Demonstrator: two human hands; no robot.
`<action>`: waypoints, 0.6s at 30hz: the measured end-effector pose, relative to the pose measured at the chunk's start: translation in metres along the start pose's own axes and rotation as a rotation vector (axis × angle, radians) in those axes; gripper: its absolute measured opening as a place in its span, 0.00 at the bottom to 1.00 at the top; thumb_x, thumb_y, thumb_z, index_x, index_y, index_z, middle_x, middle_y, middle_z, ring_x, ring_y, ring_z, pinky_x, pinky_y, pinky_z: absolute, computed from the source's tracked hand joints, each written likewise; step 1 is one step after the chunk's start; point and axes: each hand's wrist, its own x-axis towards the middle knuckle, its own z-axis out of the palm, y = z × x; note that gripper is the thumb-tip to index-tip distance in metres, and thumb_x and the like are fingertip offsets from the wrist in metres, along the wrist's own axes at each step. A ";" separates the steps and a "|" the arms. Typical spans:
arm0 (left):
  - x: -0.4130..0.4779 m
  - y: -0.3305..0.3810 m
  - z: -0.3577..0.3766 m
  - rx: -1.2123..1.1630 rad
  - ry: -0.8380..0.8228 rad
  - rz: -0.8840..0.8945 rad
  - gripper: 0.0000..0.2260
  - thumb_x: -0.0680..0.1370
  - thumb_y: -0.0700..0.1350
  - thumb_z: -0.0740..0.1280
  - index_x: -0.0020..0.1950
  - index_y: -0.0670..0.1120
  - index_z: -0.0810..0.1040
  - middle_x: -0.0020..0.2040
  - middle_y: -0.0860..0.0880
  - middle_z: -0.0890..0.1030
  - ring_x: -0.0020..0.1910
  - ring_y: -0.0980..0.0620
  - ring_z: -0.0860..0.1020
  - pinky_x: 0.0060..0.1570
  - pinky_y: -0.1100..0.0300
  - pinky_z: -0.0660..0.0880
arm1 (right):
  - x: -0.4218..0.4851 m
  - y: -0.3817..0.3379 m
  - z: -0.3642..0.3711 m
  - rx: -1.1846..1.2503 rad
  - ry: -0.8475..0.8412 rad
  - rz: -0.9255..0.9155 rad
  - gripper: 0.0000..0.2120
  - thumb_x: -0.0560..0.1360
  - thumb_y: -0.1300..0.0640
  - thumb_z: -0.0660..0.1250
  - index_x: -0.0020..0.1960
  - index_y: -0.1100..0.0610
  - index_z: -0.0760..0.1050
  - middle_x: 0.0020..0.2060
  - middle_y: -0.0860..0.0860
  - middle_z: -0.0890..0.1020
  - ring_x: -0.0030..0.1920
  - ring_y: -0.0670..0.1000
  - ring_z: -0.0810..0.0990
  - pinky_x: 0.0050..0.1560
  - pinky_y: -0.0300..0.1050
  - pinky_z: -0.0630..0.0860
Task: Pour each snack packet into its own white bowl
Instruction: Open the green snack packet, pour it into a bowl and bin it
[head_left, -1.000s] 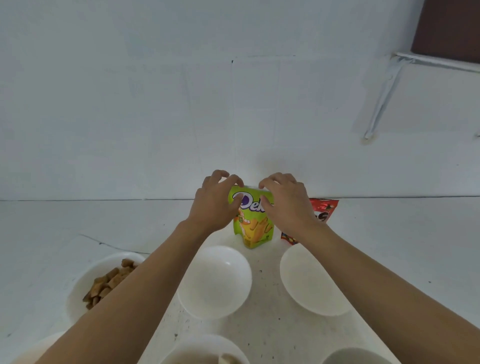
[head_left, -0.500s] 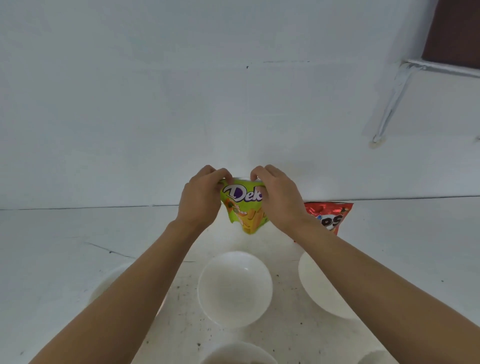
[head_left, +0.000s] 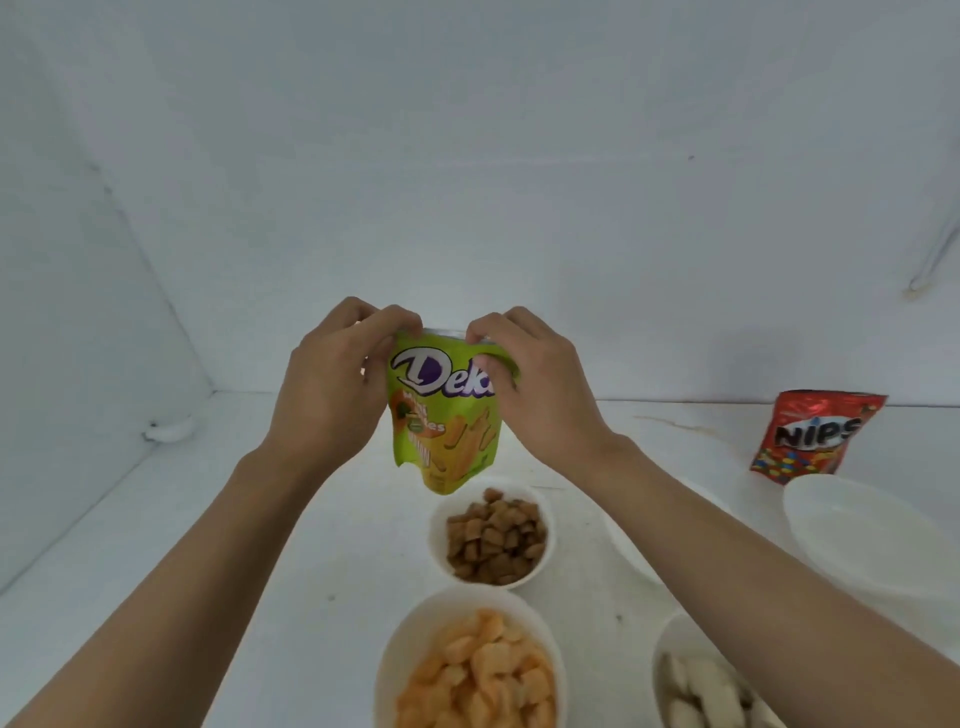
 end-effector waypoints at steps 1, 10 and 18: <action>-0.011 -0.009 -0.015 0.020 -0.007 -0.012 0.13 0.82 0.35 0.62 0.59 0.50 0.81 0.51 0.48 0.79 0.47 0.47 0.80 0.40 0.47 0.81 | -0.002 -0.014 0.012 0.014 -0.010 -0.009 0.10 0.76 0.68 0.66 0.54 0.56 0.77 0.45 0.48 0.76 0.43 0.49 0.74 0.41 0.37 0.71; -0.123 -0.076 -0.070 0.046 -0.176 -0.172 0.22 0.80 0.30 0.60 0.60 0.57 0.77 0.53 0.50 0.74 0.46 0.48 0.79 0.39 0.51 0.81 | -0.049 -0.085 0.107 0.105 -0.244 -0.030 0.09 0.76 0.69 0.66 0.52 0.57 0.74 0.46 0.48 0.76 0.47 0.50 0.75 0.46 0.47 0.74; -0.167 -0.095 -0.072 0.042 -0.327 -0.234 0.21 0.81 0.34 0.60 0.64 0.59 0.78 0.53 0.53 0.73 0.48 0.50 0.80 0.38 0.52 0.80 | -0.076 -0.088 0.133 0.063 -0.378 -0.021 0.05 0.78 0.65 0.66 0.51 0.56 0.76 0.44 0.48 0.77 0.46 0.50 0.72 0.46 0.44 0.72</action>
